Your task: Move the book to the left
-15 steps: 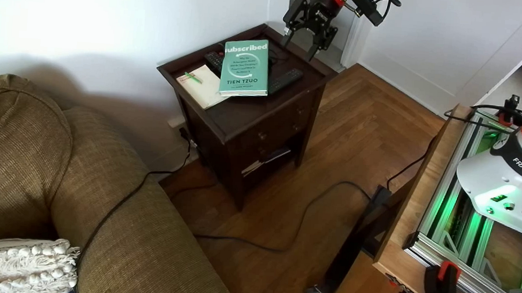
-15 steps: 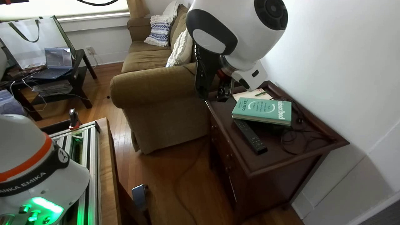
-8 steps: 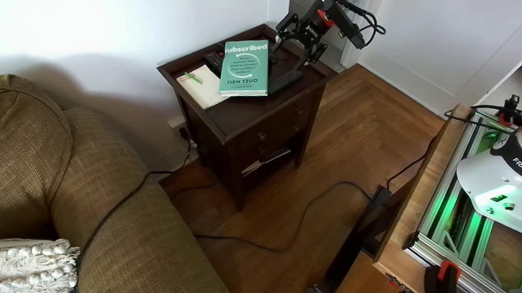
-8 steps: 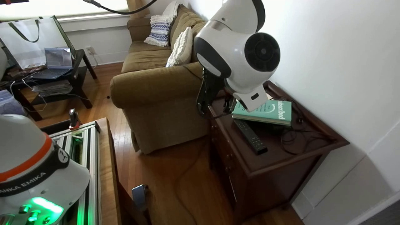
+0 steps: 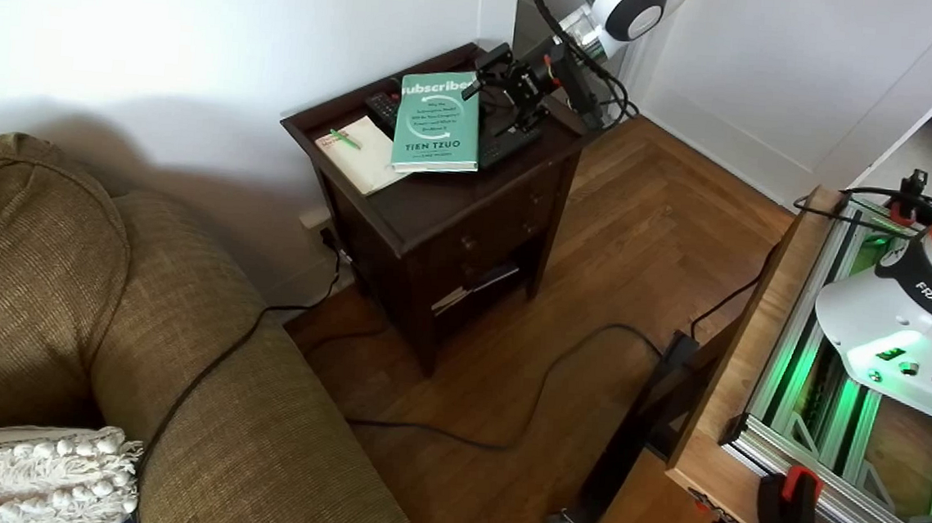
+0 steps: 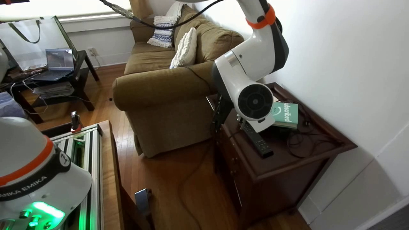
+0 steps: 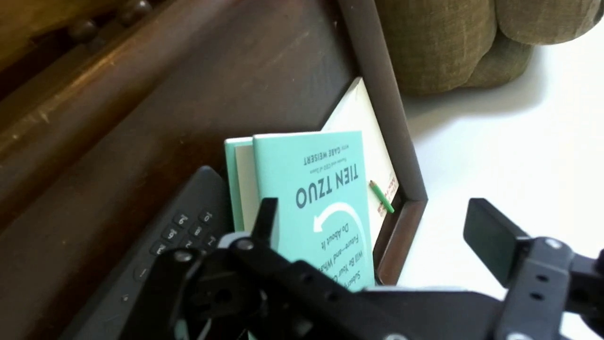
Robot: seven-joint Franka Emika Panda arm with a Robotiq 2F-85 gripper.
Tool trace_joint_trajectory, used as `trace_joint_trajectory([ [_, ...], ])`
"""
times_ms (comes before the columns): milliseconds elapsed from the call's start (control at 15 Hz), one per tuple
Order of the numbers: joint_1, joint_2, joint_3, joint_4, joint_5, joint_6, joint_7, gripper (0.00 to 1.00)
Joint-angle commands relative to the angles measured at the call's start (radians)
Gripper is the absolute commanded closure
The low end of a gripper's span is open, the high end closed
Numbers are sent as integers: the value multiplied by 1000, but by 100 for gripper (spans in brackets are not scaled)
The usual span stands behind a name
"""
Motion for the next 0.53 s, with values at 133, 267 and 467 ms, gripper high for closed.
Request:
trace_joint_trajectory([
  [133,34,137,-52,111,158,-1,-220,0],
  [267,42,160,-64,131,183,-1,-270,0],
  [467,45,188,-72,162,241,-7,-309,0],
])
